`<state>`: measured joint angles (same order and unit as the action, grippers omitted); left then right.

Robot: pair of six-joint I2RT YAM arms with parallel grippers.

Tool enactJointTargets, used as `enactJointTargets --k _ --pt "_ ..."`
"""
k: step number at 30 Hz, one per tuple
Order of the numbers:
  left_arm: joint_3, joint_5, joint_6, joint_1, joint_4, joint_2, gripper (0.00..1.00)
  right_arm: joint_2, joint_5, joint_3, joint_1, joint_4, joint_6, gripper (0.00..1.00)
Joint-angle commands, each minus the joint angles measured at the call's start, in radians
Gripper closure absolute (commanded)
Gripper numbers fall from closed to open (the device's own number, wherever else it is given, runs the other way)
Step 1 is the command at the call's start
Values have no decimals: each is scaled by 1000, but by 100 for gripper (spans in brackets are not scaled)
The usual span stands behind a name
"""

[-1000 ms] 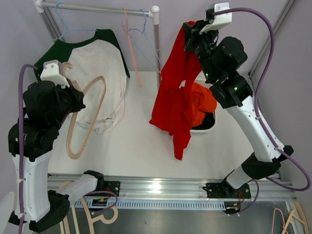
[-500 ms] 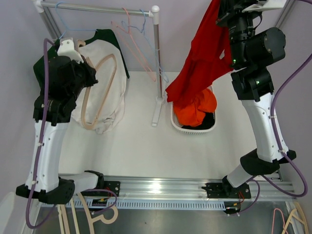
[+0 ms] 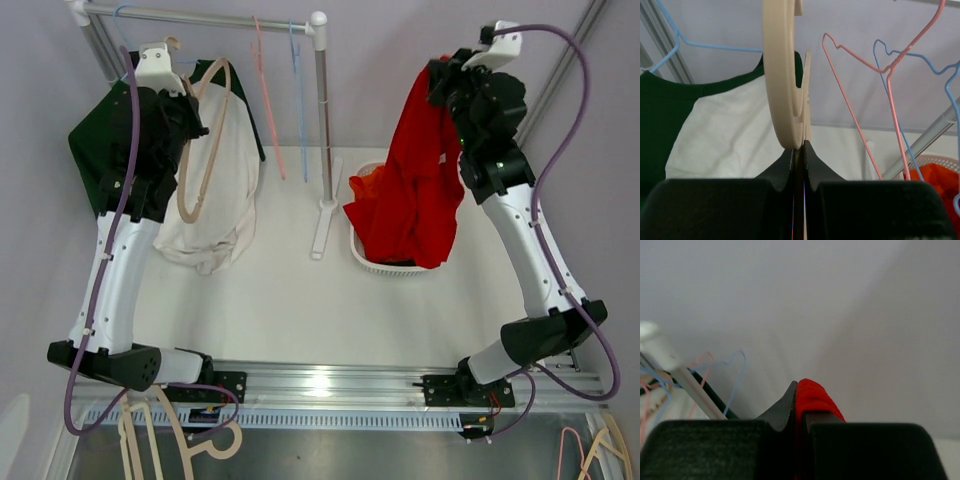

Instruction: Remove the t-shirt from the hanger

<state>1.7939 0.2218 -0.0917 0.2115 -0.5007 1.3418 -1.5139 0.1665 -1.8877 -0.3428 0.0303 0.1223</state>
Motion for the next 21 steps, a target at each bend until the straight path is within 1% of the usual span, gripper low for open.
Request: enactJointTargets --k 1,2,3,4,5,6,7,8,10,11,14,16,20,21 --pt "47 2 58 -9 135 -4 99 -29 -93 91 59 123 178 100" --pt "45 -4 61 -9 148 -3 99 -43 -117 113 65 196 200 100" --pt "48 -9 64 -9 155 0 99 -55 -155 142 70 219 212 100" --pt "48 -12 66 -9 169 5 99 -80 -186 210 68 246 229 100" --pt "65 -13 64 -9 172 10 99 -94 -191 252 65 290 244 100" --pt "70 -19 64 -9 180 23 99 -109 -240 339 65 301 252 97" --pt "73 -27 66 -9 180 29 99 -132 -261 340 65 318 252 95" --pt "81 -41 67 -9 189 39 99 -191 -272 396 64 366 244 95" --pt "110 -51 63 -9 188 72 99 -265 -278 438 53 407 229 99" --pt "130 -61 63 -9 186 88 99 -335 -280 459 51 446 221 100" --pt "179 -78 64 -9 176 141 99 -399 -300 531 48 436 205 100" --pt "205 -85 69 -9 177 164 99 -404 -295 561 50 412 208 100" --pt "240 -101 70 -9 192 217 99 -407 -285 559 63 418 198 100" --pt "260 -104 69 -9 186 242 99 -385 -292 555 68 416 198 100"
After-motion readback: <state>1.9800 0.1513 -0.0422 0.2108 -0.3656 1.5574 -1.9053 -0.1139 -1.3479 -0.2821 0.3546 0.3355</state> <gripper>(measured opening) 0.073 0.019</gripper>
